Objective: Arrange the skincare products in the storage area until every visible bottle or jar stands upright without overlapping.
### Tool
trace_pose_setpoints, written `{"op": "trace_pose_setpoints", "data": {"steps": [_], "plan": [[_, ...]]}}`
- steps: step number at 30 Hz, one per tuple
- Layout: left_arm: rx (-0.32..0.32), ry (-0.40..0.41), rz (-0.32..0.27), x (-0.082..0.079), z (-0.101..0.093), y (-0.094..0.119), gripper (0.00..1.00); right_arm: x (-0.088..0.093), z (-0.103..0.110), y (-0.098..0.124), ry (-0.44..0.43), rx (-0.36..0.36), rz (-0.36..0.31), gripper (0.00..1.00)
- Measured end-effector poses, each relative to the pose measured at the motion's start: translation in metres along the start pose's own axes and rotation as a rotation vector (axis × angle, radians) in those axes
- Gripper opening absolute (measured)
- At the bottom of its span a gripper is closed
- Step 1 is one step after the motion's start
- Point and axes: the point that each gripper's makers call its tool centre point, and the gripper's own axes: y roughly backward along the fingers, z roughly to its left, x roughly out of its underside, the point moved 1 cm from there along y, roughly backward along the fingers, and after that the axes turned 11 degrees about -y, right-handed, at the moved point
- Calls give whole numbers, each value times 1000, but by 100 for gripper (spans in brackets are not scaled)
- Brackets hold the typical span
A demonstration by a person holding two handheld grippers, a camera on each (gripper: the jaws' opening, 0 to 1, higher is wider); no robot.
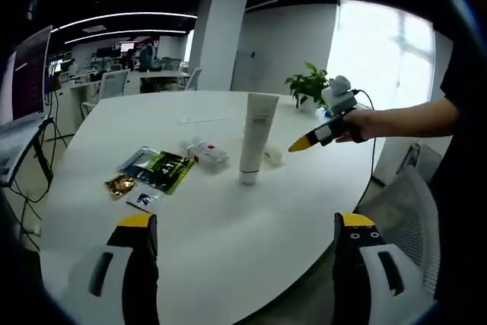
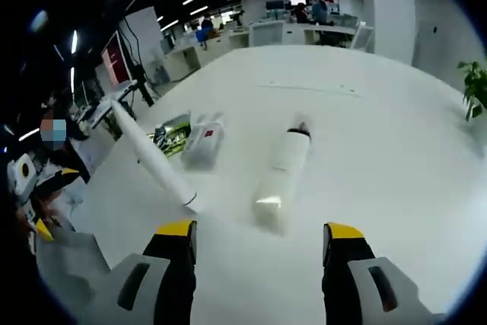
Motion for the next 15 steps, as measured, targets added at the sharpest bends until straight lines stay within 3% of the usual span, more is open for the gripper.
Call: {"op": "trace_pose_setpoints", "data": {"steps": [10,15], "plan": [[8,40,17,2,-1,-1,88,-23,-9,-39,-4,45,19,67],[15,56,29,4,-1,-2,89,-34,-9,-58,91,58,36,47]]}}
